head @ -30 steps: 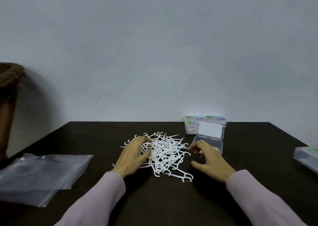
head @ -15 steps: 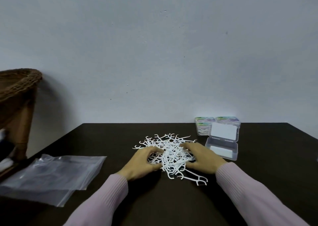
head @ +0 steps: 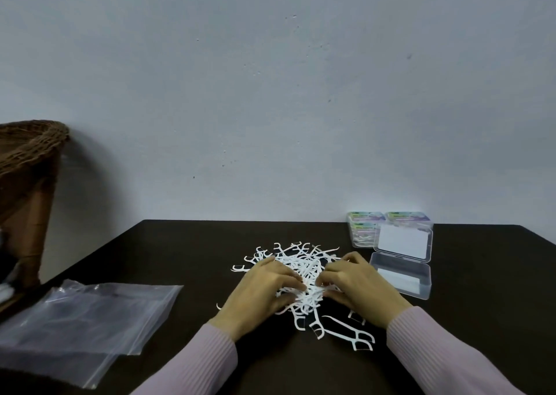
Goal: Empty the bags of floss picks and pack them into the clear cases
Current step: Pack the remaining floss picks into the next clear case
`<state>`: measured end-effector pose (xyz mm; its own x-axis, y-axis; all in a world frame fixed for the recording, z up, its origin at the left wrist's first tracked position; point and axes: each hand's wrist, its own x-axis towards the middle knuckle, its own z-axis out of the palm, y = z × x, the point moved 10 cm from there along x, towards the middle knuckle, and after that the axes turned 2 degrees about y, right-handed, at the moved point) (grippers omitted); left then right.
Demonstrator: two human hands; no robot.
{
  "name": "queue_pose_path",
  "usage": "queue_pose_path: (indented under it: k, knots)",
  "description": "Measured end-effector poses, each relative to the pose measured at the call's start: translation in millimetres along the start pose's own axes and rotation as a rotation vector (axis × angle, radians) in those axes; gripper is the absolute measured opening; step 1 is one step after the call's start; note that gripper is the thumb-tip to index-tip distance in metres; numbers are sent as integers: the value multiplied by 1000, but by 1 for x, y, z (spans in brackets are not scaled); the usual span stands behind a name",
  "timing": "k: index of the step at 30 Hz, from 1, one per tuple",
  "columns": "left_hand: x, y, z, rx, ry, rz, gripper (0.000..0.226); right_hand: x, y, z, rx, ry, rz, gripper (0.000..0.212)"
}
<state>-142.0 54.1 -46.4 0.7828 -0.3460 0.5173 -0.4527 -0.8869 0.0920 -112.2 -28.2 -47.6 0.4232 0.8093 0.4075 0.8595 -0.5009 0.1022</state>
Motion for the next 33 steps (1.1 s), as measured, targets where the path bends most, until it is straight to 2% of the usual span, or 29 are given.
queue_pose_path:
  k: [2,5,12,15,17,18,22,23,26,27,30,33]
  knots:
    - [1,6,2,96,11,76,19,0,-2,-6,-82,76,-48,16]
    - [0,11,2,145,48,116,27,-2,2,-8,-108,98,-7,22]
    - [4,18,-18,123,242,123,11,-4,9,-25,-146,214,37,24]
    - [2,12,-28,0,329,41,7,-6,19,-32,-93,282,90,16]
    - [1,2,-36,-125,399,-51,6,-9,31,-34,-59,313,146,4]
    - [0,-4,-38,-176,433,-93,7,-11,37,-33,-26,311,189,10]
    - [-3,-19,-47,-340,521,-240,4,-16,56,-29,240,325,286,55]
    - [-4,-23,-48,-392,537,-280,4,-16,60,-27,319,330,302,53]
    - [-5,-32,-47,-521,572,-408,6,-16,67,-29,505,354,351,7]
    - [-6,-36,-45,-557,580,-447,5,-17,68,-30,564,356,377,5]
    - [-7,-48,-39,-676,602,-526,3,-20,71,-33,686,378,427,21]
    - [-8,-54,-36,-781,634,-560,2,-22,76,-30,782,375,483,20]
